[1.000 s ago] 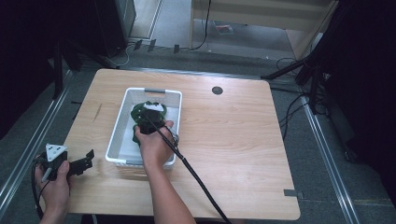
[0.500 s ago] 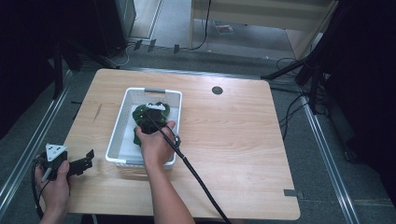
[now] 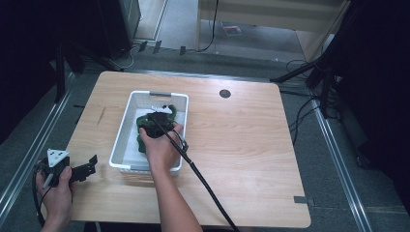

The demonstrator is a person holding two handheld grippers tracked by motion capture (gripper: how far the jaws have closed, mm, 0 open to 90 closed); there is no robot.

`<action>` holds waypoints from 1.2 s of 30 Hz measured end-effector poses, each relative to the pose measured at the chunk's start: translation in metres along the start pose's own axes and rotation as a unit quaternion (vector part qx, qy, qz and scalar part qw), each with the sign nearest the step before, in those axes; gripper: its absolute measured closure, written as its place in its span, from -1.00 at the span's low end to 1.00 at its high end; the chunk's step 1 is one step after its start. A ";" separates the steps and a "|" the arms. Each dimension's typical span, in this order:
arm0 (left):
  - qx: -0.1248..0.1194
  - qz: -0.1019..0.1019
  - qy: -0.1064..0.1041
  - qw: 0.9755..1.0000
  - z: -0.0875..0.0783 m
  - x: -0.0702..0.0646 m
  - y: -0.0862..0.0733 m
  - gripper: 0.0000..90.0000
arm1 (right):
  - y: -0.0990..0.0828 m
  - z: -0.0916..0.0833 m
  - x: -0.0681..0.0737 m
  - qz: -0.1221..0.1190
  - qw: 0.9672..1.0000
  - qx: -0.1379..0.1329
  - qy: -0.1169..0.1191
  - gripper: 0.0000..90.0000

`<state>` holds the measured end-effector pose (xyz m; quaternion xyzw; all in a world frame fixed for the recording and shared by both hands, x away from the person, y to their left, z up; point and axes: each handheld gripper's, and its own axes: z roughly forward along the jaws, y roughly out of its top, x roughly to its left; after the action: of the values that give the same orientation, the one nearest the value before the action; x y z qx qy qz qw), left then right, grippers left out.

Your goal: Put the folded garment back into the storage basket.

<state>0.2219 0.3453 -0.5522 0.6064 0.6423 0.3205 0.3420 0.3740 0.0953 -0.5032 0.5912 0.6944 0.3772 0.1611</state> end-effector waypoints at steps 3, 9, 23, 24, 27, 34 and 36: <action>0.000 0.000 0.000 1.000 0.000 0.000 0.000 -0.99 | 0.001 -0.003 -0.001 0.002 1.000 -0.015 0.006 0.25; 0.000 -0.001 0.000 1.000 0.000 0.000 0.000 -0.99 | -0.002 0.001 -0.001 0.000 1.000 0.010 0.004 0.54; 0.000 0.001 0.001 1.000 0.000 0.000 0.000 -0.99 | 0.001 -0.005 0.001 -0.008 1.000 -0.019 0.001 0.16; 0.001 0.001 0.000 1.000 0.000 0.000 0.000 -0.99 | 0.001 -0.007 0.001 -0.008 1.000 -0.025 0.005 0.11; 0.001 0.002 0.001 1.000 0.000 0.000 0.000 -0.99 | 0.005 -0.013 0.002 -0.012 0.999 -0.037 0.012 -0.04; 0.000 0.003 0.001 1.000 0.000 0.000 0.000 -0.99 | 0.012 -0.031 0.005 -0.018 0.996 -0.069 0.045 -0.64; 0.000 0.004 0.001 1.000 0.000 -0.001 0.000 -0.99 | 0.012 -0.035 0.005 -0.036 0.996 -0.082 0.028 -0.71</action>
<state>0.2222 0.3448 -0.5523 0.6086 0.6405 0.3222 0.3400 0.3572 0.0887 -0.4704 0.5398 0.6861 0.4434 0.2031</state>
